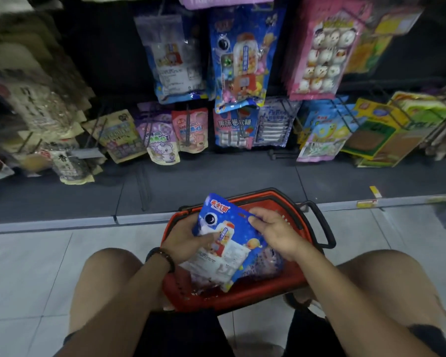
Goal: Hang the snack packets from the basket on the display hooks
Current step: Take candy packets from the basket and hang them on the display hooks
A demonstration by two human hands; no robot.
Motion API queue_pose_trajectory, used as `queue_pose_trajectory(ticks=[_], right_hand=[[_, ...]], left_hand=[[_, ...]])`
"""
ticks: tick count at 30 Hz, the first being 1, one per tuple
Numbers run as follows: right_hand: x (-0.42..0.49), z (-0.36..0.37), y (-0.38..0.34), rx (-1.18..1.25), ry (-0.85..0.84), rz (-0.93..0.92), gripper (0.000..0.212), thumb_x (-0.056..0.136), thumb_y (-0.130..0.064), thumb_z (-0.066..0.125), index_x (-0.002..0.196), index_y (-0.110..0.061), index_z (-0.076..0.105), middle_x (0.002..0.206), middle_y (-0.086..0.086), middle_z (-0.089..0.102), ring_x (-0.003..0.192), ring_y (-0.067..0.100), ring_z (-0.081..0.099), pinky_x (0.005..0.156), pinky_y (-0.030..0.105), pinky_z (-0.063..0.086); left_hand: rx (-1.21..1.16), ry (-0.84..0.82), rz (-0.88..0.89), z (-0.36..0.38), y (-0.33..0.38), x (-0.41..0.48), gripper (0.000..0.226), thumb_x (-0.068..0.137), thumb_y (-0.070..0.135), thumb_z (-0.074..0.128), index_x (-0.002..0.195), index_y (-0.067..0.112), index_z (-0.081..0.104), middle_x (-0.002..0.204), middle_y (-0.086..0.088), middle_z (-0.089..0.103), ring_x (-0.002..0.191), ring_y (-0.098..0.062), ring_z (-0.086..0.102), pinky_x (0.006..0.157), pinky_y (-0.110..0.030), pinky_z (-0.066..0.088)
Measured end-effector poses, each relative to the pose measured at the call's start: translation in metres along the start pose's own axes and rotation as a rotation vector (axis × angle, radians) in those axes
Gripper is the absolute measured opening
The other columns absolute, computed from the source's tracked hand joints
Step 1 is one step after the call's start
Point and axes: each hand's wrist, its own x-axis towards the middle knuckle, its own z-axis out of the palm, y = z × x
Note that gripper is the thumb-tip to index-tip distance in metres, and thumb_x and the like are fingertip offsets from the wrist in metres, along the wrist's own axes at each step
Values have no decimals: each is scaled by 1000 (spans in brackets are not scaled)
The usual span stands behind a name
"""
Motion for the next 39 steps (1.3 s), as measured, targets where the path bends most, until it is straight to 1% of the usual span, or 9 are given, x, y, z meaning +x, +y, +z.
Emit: queue_pose_trajectory(ticks=[5,11,17,21,27,30,33,36,39], right_hand=[[-20,-18,-26,194,68,-163,14,94,-28,78,103,-18,78,96,5,81,89,20,78,75,30,61],[-29,-22,-33,235,92,-153,32,89,-39,80,110,-15,79,114,11,81,105,31,79,83,38,62],[-33,-18,-63,116,317,-217,5,93,-31,79,92,-30,83,94,-3,84,86,17,81,76,37,62],[-40,0,-89,35,452,-287,24,95,-50,70,77,-36,78,72,-8,79,63,3,72,60,23,54],[-56,17,-100,-95,173,-357,34,91,-69,61,102,-43,79,99,-16,79,91,2,75,77,18,57],[-52,-5,-95,-195,419,-417,26,88,-59,72,112,-51,71,107,-17,70,99,2,69,84,24,58],[-49,-32,-93,-288,480,-414,60,80,-66,76,135,-67,51,128,-30,42,121,-10,50,99,17,44],[-42,-43,-93,-108,171,-381,84,88,-41,85,151,-65,36,157,-22,45,145,5,48,118,44,46],[-37,-47,-95,-83,118,-403,95,83,-33,88,155,-63,33,165,-24,39,154,7,37,122,52,42]], left_hand=[[-290,147,92,18,34,-19,30,86,29,86,114,27,77,119,-4,79,107,-28,77,87,-42,64],[-400,165,47,29,72,-28,33,83,25,87,112,15,74,114,-11,80,100,-31,79,80,-39,66],[101,653,122,55,104,-46,71,75,33,93,130,20,50,129,4,47,117,-12,47,101,-30,44],[158,379,289,82,118,-59,65,70,37,93,123,34,55,122,16,52,115,-6,54,100,-28,46],[-169,434,267,75,131,-49,24,98,23,71,121,30,68,106,5,79,95,-17,75,85,-48,61],[-255,437,198,56,127,-43,12,100,23,70,108,15,74,98,-5,80,92,-27,76,89,-56,60],[-409,336,134,40,127,-36,20,99,20,70,117,10,72,112,-10,80,104,-34,77,95,-60,59],[-455,259,157,32,134,-28,27,99,19,69,123,8,67,118,-13,78,108,-37,75,97,-62,57],[-444,261,187,26,145,-19,28,98,22,70,124,13,65,119,-8,79,109,-34,76,95,-57,60]])
